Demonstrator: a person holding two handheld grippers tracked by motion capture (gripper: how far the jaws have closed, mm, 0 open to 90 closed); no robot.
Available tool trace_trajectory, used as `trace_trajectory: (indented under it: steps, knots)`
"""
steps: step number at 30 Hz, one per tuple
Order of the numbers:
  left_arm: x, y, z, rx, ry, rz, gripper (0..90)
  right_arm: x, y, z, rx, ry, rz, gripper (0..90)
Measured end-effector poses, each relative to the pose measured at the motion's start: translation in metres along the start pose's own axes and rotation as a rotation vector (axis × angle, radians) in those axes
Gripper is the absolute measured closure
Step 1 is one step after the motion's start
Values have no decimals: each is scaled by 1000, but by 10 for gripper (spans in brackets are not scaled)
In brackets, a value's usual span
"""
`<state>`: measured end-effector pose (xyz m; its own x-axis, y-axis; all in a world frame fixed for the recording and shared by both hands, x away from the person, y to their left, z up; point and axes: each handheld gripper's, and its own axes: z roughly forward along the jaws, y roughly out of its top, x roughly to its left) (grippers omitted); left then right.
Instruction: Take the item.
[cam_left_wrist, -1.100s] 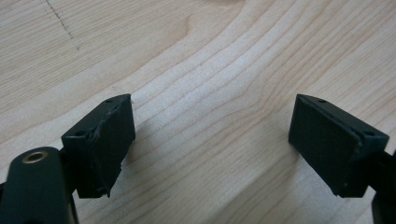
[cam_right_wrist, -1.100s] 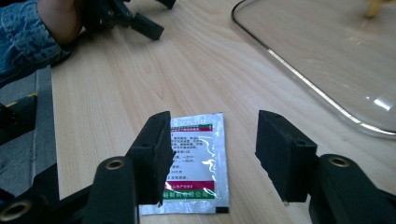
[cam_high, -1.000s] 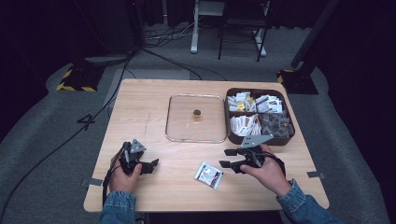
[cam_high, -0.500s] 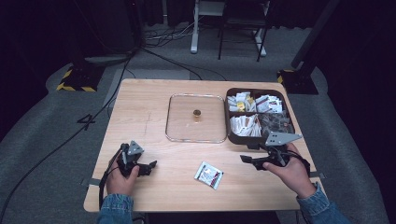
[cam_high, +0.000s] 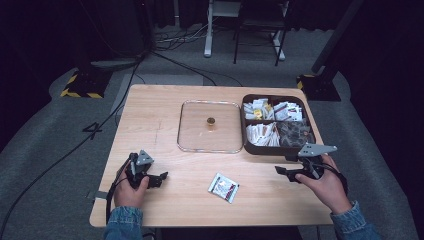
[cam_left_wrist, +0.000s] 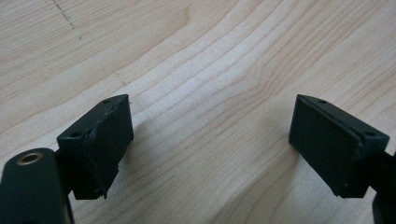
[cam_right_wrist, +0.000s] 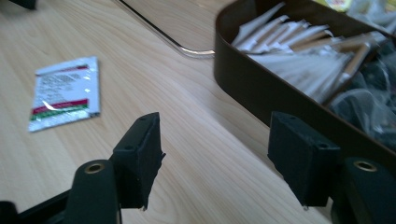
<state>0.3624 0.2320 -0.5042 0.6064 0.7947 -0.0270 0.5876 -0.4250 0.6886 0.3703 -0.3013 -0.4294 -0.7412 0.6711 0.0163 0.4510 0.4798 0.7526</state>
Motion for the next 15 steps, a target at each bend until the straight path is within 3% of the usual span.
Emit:
trace_trajectory:
  steps: [2,6,15]
  knots:
    - [1,0,1,-3,1,4,141,-7,-7,2,19,-16,12,333]
    - [0,0,1,-2,2,4,141,-20,-21,6,61,-44,86,317]
    - [0,0,0,1,3,5,141,-38,-45,15,107,-90,110,273]
